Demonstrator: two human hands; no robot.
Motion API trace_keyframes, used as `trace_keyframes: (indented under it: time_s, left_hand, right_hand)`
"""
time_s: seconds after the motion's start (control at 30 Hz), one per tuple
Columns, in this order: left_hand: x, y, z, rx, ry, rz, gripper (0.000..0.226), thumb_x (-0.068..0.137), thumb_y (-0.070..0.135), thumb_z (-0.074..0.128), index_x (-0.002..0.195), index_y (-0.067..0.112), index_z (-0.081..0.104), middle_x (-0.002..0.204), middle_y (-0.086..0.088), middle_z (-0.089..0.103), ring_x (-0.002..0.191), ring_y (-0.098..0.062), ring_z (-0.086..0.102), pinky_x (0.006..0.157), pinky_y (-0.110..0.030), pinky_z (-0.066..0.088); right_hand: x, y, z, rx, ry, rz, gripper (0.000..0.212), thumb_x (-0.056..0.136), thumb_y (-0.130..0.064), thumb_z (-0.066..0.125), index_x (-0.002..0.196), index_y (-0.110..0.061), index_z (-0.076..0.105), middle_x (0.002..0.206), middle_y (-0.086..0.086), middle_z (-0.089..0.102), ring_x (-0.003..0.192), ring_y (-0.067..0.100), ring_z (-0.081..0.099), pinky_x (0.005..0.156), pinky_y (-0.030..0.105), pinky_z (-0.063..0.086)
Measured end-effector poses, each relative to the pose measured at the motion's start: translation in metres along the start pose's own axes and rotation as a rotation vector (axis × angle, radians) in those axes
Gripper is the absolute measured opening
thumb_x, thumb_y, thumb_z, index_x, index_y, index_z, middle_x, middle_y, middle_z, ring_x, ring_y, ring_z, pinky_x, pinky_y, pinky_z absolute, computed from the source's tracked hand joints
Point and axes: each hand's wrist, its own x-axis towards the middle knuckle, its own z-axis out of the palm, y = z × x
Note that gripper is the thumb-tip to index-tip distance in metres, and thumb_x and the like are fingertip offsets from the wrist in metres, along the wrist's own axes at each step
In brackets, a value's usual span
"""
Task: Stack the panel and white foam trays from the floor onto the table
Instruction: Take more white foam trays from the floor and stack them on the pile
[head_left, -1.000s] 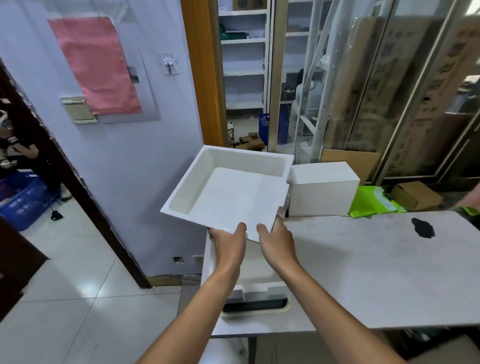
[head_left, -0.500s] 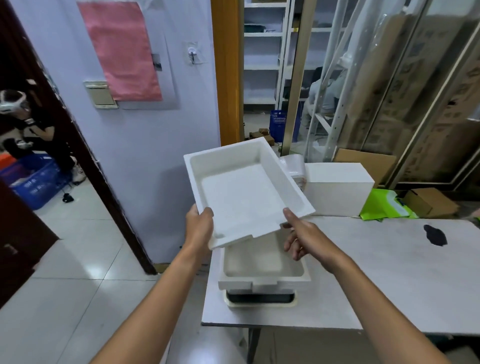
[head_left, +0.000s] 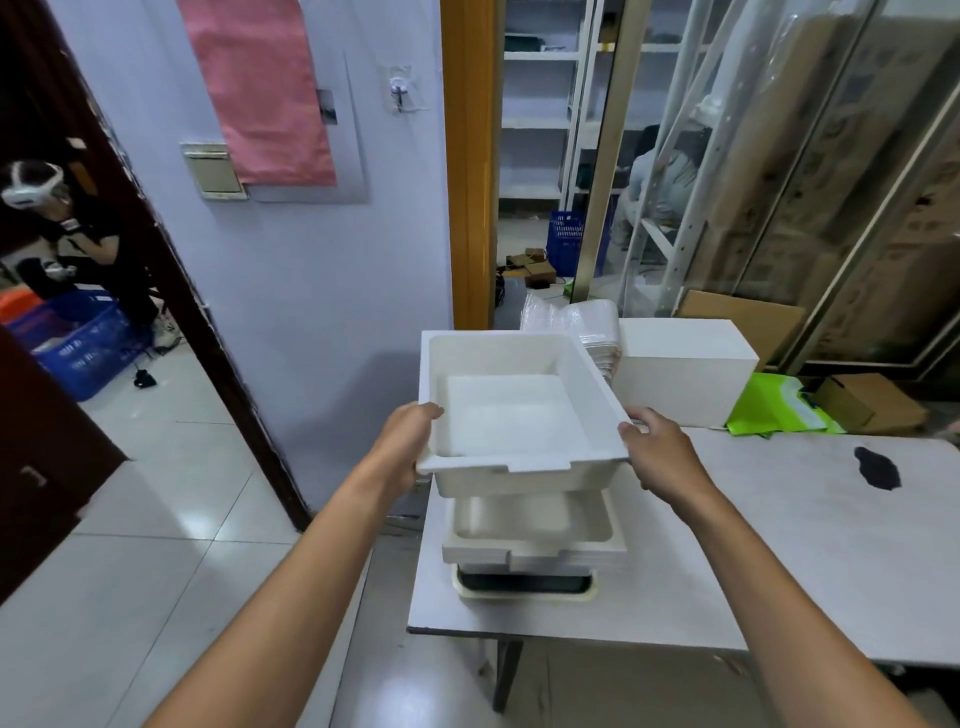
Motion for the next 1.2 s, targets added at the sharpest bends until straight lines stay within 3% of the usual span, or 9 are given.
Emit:
trace_keyframes:
  time_s: [0.1,0.2,0.27,0.33,0.4,0.5,0.67,0.97,1.2]
  left_hand:
    - [0.007,-0.005,0.002,-0.042,-0.054,-0.032,0.022,0.096,0.035,0.054,0.106,0.02,0.067,0.09,0.002,0.076,0.084,-0.021,0.069,0.075,-0.034,0.049]
    - [0.009,-0.011,0.007,-0.027,-0.125,-0.05,0.029,0.092,0.046,0.057,0.111,0.027,0.068,0.108,0.005,0.076,0.105,-0.019,0.069,0.098,-0.041,0.049]
    - [0.009,-0.016,0.009,0.002,-0.146,-0.053,0.031,0.091,0.051,0.057,0.112,0.03,0.066,0.118,0.006,0.071,0.112,-0.017,0.065,0.104,-0.042,0.047]
    - [0.011,-0.021,0.007,0.043,-0.149,-0.061,0.05,0.084,0.061,0.058,0.123,0.031,0.063,0.13,0.007,0.065,0.12,-0.016,0.061,0.106,-0.045,0.046]
    - [0.02,-0.031,0.002,0.076,-0.132,-0.077,0.068,0.076,0.068,0.058,0.133,0.03,0.06,0.135,0.006,0.062,0.122,-0.018,0.059,0.103,-0.045,0.048]
    - [0.03,-0.045,-0.001,0.127,-0.101,-0.102,0.072,0.078,0.066,0.058,0.136,0.023,0.057,0.134,0.001,0.061,0.118,-0.021,0.061,0.101,-0.043,0.051]
    - [0.018,-0.047,0.007,0.155,-0.134,-0.077,0.036,0.094,0.041,0.061,0.118,0.014,0.063,0.113,-0.002,0.069,0.106,-0.018,0.065,0.101,-0.04,0.05]
    - [0.028,-0.057,0.008,0.144,-0.104,-0.049,0.037,0.092,0.037,0.063,0.121,0.014,0.064,0.114,0.0,0.07,0.108,-0.017,0.064,0.106,-0.044,0.047]
    - [0.029,-0.072,0.012,0.147,-0.089,-0.091,0.034,0.096,0.036,0.061,0.119,0.012,0.062,0.119,0.0,0.065,0.113,-0.019,0.061,0.105,-0.043,0.045]
  right_hand:
    - [0.005,0.007,0.001,-0.049,0.03,0.033,0.031,0.099,-0.029,0.041,0.119,-0.022,0.064,0.105,0.002,0.067,0.091,0.029,0.061,0.073,0.037,0.049]
    - [0.006,0.013,0.001,-0.11,0.034,0.064,0.032,0.1,-0.025,0.037,0.107,-0.017,0.067,0.097,0.005,0.067,0.089,0.03,0.06,0.077,0.045,0.055]
    - [0.008,0.02,0.002,-0.14,0.044,0.086,0.032,0.1,-0.024,0.035,0.105,-0.014,0.066,0.097,0.007,0.066,0.091,0.032,0.06,0.081,0.049,0.056]
    - [0.009,0.027,0.004,-0.136,0.044,0.106,0.033,0.101,-0.027,0.035,0.11,-0.015,0.064,0.103,0.007,0.066,0.093,0.031,0.06,0.082,0.047,0.056]
    - [0.009,0.034,0.006,-0.111,0.042,0.126,0.035,0.101,-0.03,0.034,0.119,-0.016,0.06,0.11,0.007,0.065,0.091,0.03,0.06,0.076,0.042,0.055]
    - [0.007,0.041,0.009,-0.057,0.008,0.178,0.036,0.102,-0.03,0.032,0.131,-0.018,0.05,0.111,0.01,0.062,0.079,0.026,0.06,0.06,0.033,0.048]
    - [0.006,0.047,0.017,-0.003,-0.034,0.225,0.04,0.103,-0.029,0.031,0.139,-0.016,0.043,0.114,0.014,0.061,0.085,0.025,0.063,0.059,0.033,0.047]
    - [0.012,0.041,0.022,0.084,-0.003,0.173,0.038,0.104,-0.032,0.034,0.137,-0.017,0.044,0.104,0.007,0.062,0.077,0.021,0.061,0.063,0.033,0.047]
    - [0.01,0.049,0.028,0.142,-0.014,0.212,0.041,0.1,-0.03,0.046,0.138,-0.017,0.044,0.129,0.015,0.057,0.083,0.023,0.057,0.057,0.026,0.043]
